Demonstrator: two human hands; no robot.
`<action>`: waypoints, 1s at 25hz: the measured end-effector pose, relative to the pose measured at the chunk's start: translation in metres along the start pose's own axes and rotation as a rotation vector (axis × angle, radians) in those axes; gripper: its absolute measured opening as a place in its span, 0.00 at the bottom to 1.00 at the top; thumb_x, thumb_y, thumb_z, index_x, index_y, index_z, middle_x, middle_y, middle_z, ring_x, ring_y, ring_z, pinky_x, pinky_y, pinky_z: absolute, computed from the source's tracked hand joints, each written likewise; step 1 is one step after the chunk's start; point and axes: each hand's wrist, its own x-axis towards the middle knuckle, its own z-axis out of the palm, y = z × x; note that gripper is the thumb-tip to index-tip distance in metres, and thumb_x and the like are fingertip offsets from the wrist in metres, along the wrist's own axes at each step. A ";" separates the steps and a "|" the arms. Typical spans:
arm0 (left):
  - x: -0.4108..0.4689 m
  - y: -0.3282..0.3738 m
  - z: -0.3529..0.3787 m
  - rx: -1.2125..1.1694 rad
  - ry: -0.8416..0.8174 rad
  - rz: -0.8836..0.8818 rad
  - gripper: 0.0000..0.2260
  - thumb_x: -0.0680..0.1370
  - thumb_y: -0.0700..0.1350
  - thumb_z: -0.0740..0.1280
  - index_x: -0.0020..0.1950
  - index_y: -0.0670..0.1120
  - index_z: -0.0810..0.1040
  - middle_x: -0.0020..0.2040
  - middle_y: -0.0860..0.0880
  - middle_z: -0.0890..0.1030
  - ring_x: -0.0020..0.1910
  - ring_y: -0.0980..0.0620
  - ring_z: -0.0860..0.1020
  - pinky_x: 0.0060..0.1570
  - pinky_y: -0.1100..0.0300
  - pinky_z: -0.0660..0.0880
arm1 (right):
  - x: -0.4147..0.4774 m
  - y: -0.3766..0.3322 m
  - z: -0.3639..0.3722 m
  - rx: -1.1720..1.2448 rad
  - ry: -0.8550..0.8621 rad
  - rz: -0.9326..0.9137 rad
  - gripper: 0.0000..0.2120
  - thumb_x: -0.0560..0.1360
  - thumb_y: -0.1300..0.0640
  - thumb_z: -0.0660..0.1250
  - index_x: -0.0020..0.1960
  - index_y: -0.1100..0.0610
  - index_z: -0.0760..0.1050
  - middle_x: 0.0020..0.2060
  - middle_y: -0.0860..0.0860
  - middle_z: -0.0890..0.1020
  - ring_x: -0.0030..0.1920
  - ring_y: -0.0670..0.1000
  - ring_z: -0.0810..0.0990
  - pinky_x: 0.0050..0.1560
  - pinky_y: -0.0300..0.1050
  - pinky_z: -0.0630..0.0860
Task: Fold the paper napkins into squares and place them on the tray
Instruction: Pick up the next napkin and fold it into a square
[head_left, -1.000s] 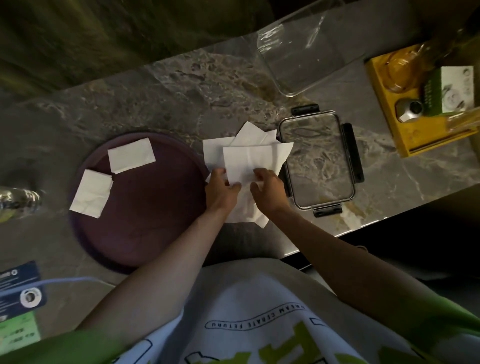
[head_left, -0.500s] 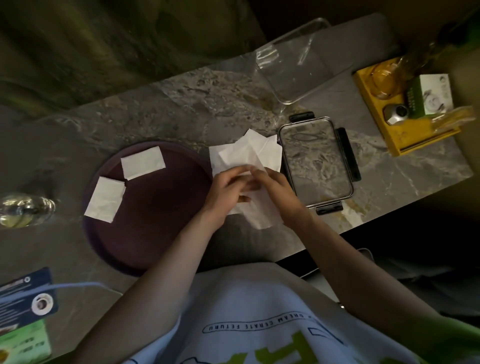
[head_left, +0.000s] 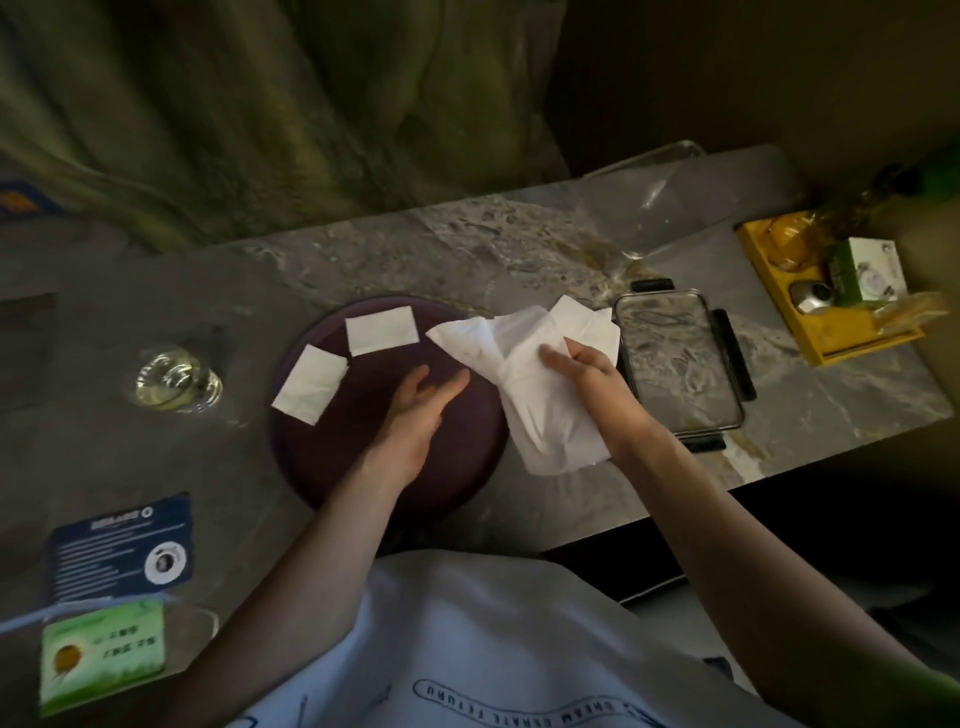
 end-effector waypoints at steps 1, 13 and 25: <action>-0.004 -0.003 -0.011 -0.039 -0.036 -0.043 0.34 0.73 0.52 0.72 0.76 0.51 0.61 0.72 0.49 0.69 0.71 0.51 0.67 0.68 0.55 0.64 | -0.004 -0.005 0.009 0.002 -0.026 -0.010 0.12 0.79 0.55 0.66 0.57 0.61 0.80 0.46 0.54 0.85 0.45 0.50 0.84 0.43 0.39 0.79; -0.067 0.011 -0.111 -0.274 -0.218 0.219 0.15 0.76 0.44 0.66 0.62 0.43 0.78 0.57 0.44 0.83 0.58 0.47 0.81 0.52 0.56 0.78 | -0.022 -0.022 0.094 0.102 -0.238 0.023 0.10 0.78 0.53 0.65 0.55 0.56 0.80 0.49 0.55 0.85 0.48 0.54 0.84 0.47 0.50 0.81; -0.087 0.051 -0.150 -0.225 0.028 0.382 0.11 0.77 0.37 0.66 0.40 0.48 0.84 0.38 0.52 0.85 0.37 0.57 0.82 0.40 0.62 0.79 | -0.022 -0.027 0.100 0.116 -0.391 0.000 0.16 0.78 0.68 0.61 0.64 0.61 0.76 0.55 0.58 0.83 0.54 0.55 0.83 0.50 0.49 0.82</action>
